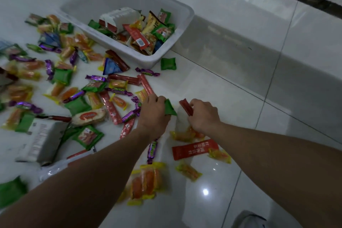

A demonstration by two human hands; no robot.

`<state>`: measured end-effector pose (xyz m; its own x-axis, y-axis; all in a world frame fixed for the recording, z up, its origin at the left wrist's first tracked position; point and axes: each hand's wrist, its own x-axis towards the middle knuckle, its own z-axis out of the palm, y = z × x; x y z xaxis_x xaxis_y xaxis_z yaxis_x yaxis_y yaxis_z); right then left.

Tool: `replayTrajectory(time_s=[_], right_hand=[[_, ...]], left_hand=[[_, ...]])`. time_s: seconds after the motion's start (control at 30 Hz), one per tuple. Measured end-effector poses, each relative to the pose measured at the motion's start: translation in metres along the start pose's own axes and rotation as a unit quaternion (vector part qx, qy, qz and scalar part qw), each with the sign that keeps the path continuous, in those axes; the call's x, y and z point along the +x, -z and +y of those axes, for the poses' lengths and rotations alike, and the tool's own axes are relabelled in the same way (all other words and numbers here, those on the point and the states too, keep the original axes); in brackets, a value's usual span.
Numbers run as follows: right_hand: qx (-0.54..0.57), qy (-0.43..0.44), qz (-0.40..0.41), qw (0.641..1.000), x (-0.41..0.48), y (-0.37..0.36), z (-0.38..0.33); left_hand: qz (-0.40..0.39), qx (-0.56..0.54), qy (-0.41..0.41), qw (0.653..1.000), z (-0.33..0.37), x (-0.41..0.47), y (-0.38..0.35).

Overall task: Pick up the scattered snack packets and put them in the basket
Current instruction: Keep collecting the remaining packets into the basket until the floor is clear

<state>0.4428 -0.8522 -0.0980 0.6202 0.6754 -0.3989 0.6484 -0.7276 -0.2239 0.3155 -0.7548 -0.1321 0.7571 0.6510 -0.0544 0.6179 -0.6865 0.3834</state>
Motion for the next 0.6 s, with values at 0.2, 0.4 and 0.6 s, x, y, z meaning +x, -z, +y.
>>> replayTrajectory(time_s=[0.2, 0.4, 0.6], right_hand=[[-0.001, 0.014, -0.008, 1.000, 0.009, -0.004, -0.018], [0.075, 0.012, 0.009, 0.997, 0.011, 0.002, -0.020], [0.231, -0.051, 0.092, 0.967, 0.006, 0.037, -0.023]], left_hand=[[0.022, -0.195, 0.111, 0.974, -0.017, -0.003, 0.027], [0.034, -0.352, 0.184, 0.917, -0.019, -0.005, 0.051], [0.053, -0.332, 0.178, 0.925, -0.014, -0.010, 0.066]])
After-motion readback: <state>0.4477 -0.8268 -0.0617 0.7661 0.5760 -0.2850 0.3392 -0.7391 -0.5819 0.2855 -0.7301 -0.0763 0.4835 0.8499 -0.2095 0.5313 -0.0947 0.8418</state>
